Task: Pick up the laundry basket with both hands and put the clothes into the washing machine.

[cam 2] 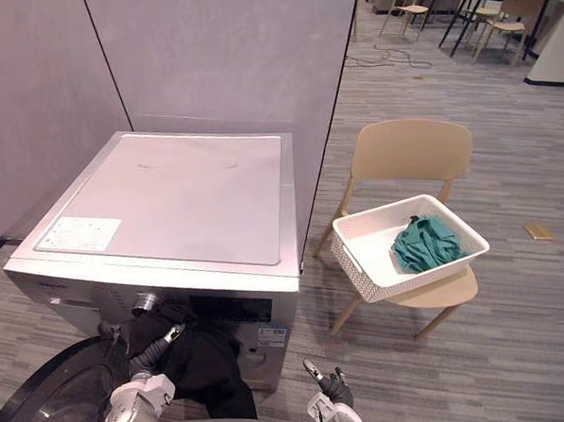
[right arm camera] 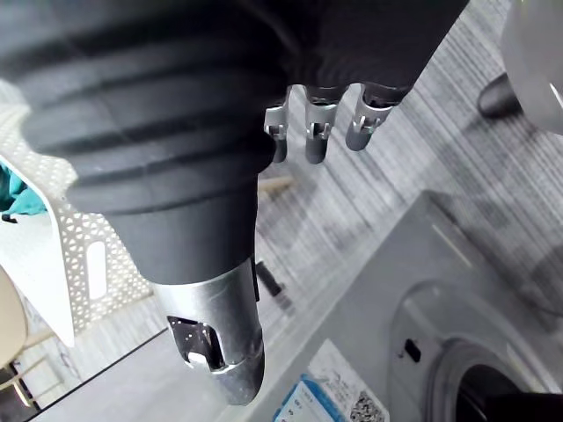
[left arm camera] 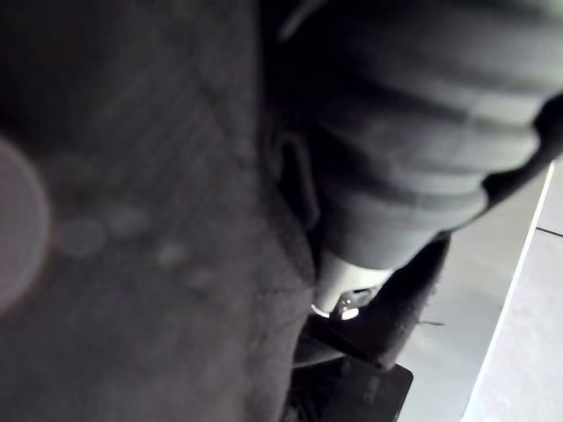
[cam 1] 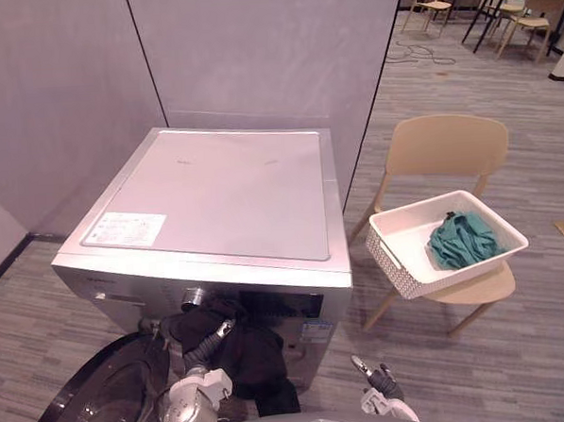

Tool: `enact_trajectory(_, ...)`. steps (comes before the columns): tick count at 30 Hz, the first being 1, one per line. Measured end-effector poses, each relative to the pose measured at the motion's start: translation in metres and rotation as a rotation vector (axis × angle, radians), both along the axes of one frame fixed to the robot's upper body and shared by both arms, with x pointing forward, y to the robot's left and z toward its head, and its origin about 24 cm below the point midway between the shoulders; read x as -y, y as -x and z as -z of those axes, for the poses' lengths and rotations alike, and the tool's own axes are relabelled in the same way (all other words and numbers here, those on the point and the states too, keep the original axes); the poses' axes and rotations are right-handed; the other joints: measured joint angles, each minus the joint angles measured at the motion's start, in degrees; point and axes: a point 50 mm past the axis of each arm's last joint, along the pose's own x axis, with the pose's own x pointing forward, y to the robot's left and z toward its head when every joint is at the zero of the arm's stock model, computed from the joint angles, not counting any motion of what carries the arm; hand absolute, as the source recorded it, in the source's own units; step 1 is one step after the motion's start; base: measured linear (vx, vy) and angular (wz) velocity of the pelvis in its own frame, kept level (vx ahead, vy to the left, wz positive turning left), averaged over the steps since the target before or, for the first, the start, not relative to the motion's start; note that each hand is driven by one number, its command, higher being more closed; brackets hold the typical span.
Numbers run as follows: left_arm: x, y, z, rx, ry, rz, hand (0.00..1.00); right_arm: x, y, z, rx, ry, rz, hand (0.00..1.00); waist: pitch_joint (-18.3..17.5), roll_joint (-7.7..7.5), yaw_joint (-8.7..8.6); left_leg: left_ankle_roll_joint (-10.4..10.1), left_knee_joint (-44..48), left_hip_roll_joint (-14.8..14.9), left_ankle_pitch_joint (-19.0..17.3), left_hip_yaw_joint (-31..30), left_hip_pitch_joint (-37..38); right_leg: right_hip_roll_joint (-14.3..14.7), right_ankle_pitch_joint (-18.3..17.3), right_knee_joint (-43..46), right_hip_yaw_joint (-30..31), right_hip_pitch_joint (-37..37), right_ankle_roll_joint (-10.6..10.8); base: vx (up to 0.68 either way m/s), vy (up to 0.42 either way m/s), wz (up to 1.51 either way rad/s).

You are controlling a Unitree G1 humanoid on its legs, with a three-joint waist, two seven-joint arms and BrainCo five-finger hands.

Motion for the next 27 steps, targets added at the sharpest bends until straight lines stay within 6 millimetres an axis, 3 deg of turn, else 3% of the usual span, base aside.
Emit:
enact_trajectory(1,0.0,-0.001,-0.001,0.007,0.002,0.007,1.0,0.0,0.0,0.0,-0.002,0.009,-0.012,0.0,0.16,0.0,0.1,1.84,3.94,1.49,-1.9,-0.42,-1.82,-0.35,0.66,0.02,0.91,-0.88,-0.05,-0.02,0.115,-0.33)
enact_trajectory(4,0.006,0.003,0.0,0.001,0.011,0.036,1.0,0.002,0.002,0.001,-0.011,0.01,-0.009,0.0,0.94,-1.21,-0.61,1.8,7.79,6.24,-3.28,-2.94,-1.53,-2.67,1.82,0.22,2.51,-1.21,1.54,0.01,0.164,-0.23)
enact_trajectory(5,0.008,0.004,0.0,0.0,0.015,0.049,1.0,0.002,0.003,0.001,-0.013,0.012,-0.007,0.0,0.89,-1.29,-0.96,2.13,6.88,6.82,-2.73,-3.93,-1.32,-3.33,2.03,0.33,2.64,-1.61,2.16,0.03,0.34,-0.03)
enact_trajectory(6,0.015,0.004,0.0,0.005,0.025,0.083,1.0,0.005,0.006,0.003,-0.025,0.015,0.002,0.0,0.94,-1.12,-1.73,2.6,3.22,8.02,0.7,-5.23,-0.84,-4.48,2.59,1.42,2.72,-2.85,3.81,0.02,0.393,0.16)
enact_trajectory(7,0.021,0.001,-0.002,0.018,0.033,0.116,1.0,0.008,0.002,0.002,-0.017,0.021,0.006,0.0,1.24,-0.43,-2.47,0.34,-0.73,8.02,5.1,-7.02,-0.08,-5.72,2.39,3.55,2.44,-4.68,5.34,0.02,0.4,0.32)
enact_trajectory(9,0.022,-0.011,-0.007,0.051,0.026,0.127,1.0,0.004,-0.006,0.001,0.008,-0.005,0.024,0.0,3.74,-2.12,-4.13,-0.92,-2.02,4.5,4.22,-7.55,-0.86,-9.03,2.57,6.37,2.12,-6.56,5.92,-0.05,0.304,0.55)
enact_trajectory(10,0.022,-0.019,-0.011,0.079,0.019,0.137,1.0,0.0,-0.01,-0.001,0.024,-0.016,0.022,0.0,5.6,-3.11,-4.16,-2.32,-1.96,3.29,3.29,-7.4,-1.73,-10.69,2.7,7.7,1.89,-7.45,6.14,-0.1,0.289,0.52)
enact_trajectory(12,0.024,-0.028,-0.017,0.119,0.016,0.151,1.0,0.002,-0.018,-0.004,0.054,-0.012,0.022,0.0,7.84,-2.67,-3.92,-4.75,0.33,3.42,-0.45,-7.7,-4.52,-11.7,2.66,10.45,0.66,-9.44,6.45,-0.19,0.252,0.52)
enact_trajectory(13,0.026,-0.039,-0.027,0.177,0.012,0.162,1.0,0.003,-0.024,-0.009,0.088,0.0,0.016,0.0,9.34,-2.33,-3.88,-5.71,3.4,3.52,-4.06,-7.59,-8.02,-12.63,1.1,12.62,0.29,-11.91,8.41,-0.29,0.216,0.49)
enact_trajectory(15,0.029,-0.049,-0.035,0.23,0.005,0.178,1.0,0.002,-0.04,-0.017,0.146,0.007,0.001,0.0,13.3,-1.88,-3.3,-5.39,8.62,3.57,-6.4,-7.7,-11.28,-13.35,0.07,14.58,1.04,-13.82,9.68,-0.25,0.109,0.08)
enact_trajectory(17,0.033,-0.051,-0.039,0.249,-0.002,0.215,1.0,0.002,-0.063,-0.033,0.243,0.025,-0.033,0.0,15.74,-0.61,-2.94,-5.04,12.27,4.55,-7.14,-6.61,-16.96,-13.59,0.22,16.07,2.21,-19.05,9.62,-0.28,0.086,-0.21)
enact_trajectory(21,0.045,-0.063,-0.05,0.298,-0.002,0.245,1.0,-0.018,-0.094,-0.055,0.371,0.014,-0.127,0.0,19.91,-0.16,-2.84,-5.26,12.91,6.01,-6.24,-3.92,-23.23,-13.6,2.39,15.71,2.58,-25.93,9.31,-0.12,-0.011,-0.13)
enact_trajectory(22,0.049,-0.072,-0.058,0.331,-0.009,0.257,1.0,-0.026,-0.1,-0.063,0.411,0.0,-0.146,0.0,21.32,-0.05,-2.42,-5.18,14.49,7.01,-5.57,-3.99,-25.85,-13.08,4.25,15.95,2.37,-27.87,8.97,-0.05,-0.022,-0.11)
enact_trajectory(24,0.053,-0.083,-0.068,0.372,-0.013,0.257,1.0,-0.032,-0.108,-0.072,0.457,-0.005,-0.165,0.0,22.39,-0.09,-2.28,-4.83,17.26,8.12,-5.75,-4.13,-28.78,-12.81,4.43,17.49,2.38,-30.34,8.42,0.01,-0.012,-0.13)
enact_trajectory(27,0.05,-0.116,-0.095,0.462,-0.032,0.167,1.0,-0.034,-0.123,-0.093,0.556,0.01,-0.158,0.0,24.21,-0.27,-2.4,-4.23,23.67,10.06,-6.9,-4.92,-35.56,-12.51,4.38,21.92,2.62,-36.13,8.3,0.05,0.007,-0.12)
